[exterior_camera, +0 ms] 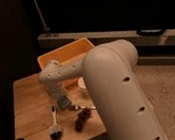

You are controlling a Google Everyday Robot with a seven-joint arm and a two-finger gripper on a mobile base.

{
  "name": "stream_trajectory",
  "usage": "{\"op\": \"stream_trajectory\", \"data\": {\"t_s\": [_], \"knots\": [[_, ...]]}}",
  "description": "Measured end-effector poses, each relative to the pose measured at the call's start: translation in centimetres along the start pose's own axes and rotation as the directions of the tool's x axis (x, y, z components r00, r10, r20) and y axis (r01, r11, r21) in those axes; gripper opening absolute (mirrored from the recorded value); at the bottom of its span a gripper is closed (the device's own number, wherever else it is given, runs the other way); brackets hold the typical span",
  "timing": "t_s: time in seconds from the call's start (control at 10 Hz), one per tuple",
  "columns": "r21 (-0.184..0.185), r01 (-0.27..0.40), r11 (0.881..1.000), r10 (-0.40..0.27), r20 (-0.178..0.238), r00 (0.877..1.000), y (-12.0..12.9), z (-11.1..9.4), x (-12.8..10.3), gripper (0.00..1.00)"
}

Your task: Place sponge in tray

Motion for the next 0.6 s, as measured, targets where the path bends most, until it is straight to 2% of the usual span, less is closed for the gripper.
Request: {"op": "stream_trajectory", "data": {"t_s": [0.2,0.3,0.6], "knots": [[-0.006,0.010,1.000,-0.010,-0.005,1.000,0.6,0.7,-0.3,0.65],[-0.007,0.014,1.000,-0.014,-0.010,1.000,0.7,1.0,-0.4,0.61],[-0.008,0.009,1.000,-0.009,-0.017,1.000,0.3,1.4,-0.2,0.32]]}}
